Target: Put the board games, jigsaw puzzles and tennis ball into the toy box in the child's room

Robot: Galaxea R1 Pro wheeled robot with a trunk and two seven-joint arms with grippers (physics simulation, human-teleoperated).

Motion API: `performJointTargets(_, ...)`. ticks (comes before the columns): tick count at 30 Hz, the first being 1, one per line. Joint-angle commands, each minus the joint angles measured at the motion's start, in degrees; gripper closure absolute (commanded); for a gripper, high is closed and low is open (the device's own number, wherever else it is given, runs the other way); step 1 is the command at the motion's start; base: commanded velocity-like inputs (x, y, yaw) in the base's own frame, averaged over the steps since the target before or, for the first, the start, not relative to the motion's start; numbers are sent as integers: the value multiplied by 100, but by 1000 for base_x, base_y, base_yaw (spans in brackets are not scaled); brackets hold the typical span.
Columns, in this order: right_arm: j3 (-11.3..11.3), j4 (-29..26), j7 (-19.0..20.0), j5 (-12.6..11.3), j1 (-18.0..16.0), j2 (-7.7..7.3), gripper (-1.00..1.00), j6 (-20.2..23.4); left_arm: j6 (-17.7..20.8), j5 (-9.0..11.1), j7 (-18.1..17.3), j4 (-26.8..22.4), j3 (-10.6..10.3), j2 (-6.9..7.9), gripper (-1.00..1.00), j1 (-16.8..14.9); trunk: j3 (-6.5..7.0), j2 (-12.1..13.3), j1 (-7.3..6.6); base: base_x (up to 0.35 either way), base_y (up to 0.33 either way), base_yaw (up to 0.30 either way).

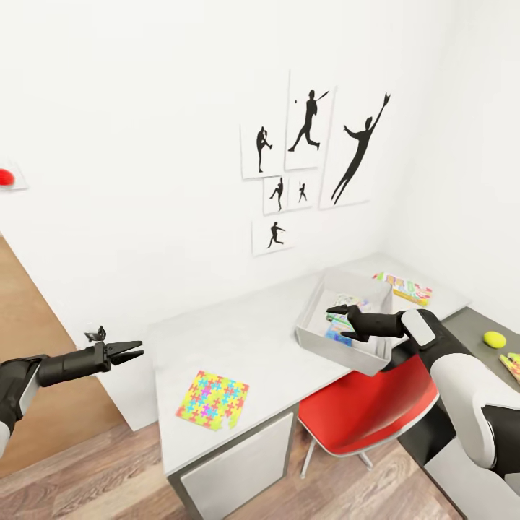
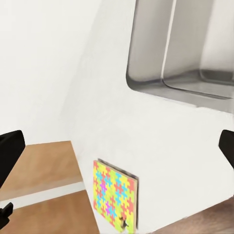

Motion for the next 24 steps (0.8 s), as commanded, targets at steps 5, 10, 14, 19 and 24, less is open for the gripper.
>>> performJointTargets(5, -37, -2, 41, 58, -7, 7, -100, 23, 61, -2, -22, 2, 1, 1, -100, -5, -13, -13, 4, -4, 137, 0)
performJointTargets(10, -38, -5, 40, 61, -7, 14, -100, 22, 61, 2, -22, 2, 1, 1, -100, -5, 3, -13, 4, -1, 61, -39)
performJointTargets(14, -33, -6, 42, 61, -7, 21, -100, 22, 61, 2, -22, 2, 1, 1, -100, -5, 32, -13, 4, 0, 165, -97)
performJointTargets(19, -33, -6, 40, 61, -7, 28, -100, 14, 57, 2, -22, 2, 1, 1, -100, -5, 73, -13, 4, -1, 98, -114)
performJointTargets(24, -36, -6, 40, 62, -7, 26, -100, 13, 60, 0, -22, 2, 0, 1, -100, -5, 116, -13, 4, -52, 86, -118)
